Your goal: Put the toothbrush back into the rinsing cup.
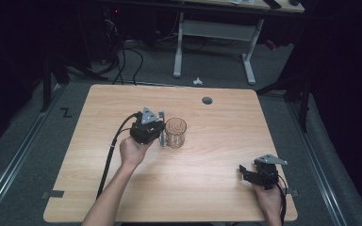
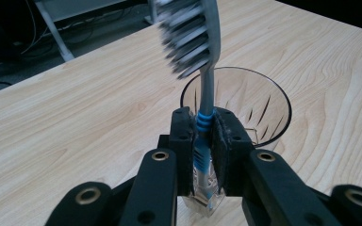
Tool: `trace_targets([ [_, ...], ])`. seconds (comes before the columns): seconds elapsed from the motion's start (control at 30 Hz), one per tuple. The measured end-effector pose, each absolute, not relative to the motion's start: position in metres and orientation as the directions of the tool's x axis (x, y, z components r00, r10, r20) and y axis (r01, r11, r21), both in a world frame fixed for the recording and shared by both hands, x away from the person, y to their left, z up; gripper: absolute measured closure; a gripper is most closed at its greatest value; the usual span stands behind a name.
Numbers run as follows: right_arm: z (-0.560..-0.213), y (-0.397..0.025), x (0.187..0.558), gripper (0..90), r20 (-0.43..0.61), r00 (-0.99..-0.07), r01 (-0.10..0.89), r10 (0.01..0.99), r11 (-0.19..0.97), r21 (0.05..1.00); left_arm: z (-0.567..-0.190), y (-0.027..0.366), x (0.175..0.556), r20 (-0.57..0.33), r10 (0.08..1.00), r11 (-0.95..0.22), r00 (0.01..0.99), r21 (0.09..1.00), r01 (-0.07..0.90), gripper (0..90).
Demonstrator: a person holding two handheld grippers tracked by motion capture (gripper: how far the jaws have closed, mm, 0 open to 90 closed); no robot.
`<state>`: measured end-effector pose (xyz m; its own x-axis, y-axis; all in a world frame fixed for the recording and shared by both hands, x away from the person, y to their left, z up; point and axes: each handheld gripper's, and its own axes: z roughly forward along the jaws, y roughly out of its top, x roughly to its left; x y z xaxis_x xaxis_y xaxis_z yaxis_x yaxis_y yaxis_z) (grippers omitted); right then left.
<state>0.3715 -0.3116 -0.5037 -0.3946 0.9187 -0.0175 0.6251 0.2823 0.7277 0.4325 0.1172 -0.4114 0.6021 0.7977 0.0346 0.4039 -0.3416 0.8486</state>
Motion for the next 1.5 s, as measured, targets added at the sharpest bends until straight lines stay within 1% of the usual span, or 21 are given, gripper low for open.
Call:
trace_targets([
  [0.27, -0.504, -0.312, 0.371, 29.6, -0.018, -0.395, 0.625, 0.919, 0.283, 0.728, -0.412, 0.118, 0.433, 0.018, 0.795, -0.333, 0.607, 0.849, 0.410, 78.2],
  [0.43, -0.504, -0.312, 0.371, 29.6, -0.018, -0.394, 0.625, 0.919, 0.283, 0.728, -0.411, 0.119, 0.432, 0.010, 0.792, -0.331, 0.610, 0.848, 0.414, 75.4],
  [0.57, -0.504, -0.312, 0.372, 29.6, -0.019, -0.395, 0.624, 0.918, 0.284, 0.728, -0.411, 0.120, 0.432, 0.004, 0.792, -0.325, 0.611, 0.849, 0.416, 71.1],
  [1.03, -0.504, -0.311, 0.371, 29.6, -0.018, -0.393, 0.626, 0.919, 0.282, 0.727, -0.409, 0.127, 0.425, 0.018, 0.812, -0.330, 0.583, 0.838, 0.434, 62.2],
  [1.33, -0.504, -0.311, 0.371, 29.6, -0.018, -0.393, 0.626, 0.919, 0.282, 0.727, -0.406, 0.133, 0.419, 0.020, 0.818, -0.327, 0.575, 0.839, 0.436, 58.5],
  [1.5, -0.504, -0.311, 0.371, 29.6, -0.018, -0.393, 0.626, 0.919, 0.282, 0.727, -0.407, 0.140, 0.416, 0.017, 0.825, -0.318, 0.565, 0.840, 0.440, 58.3],
])
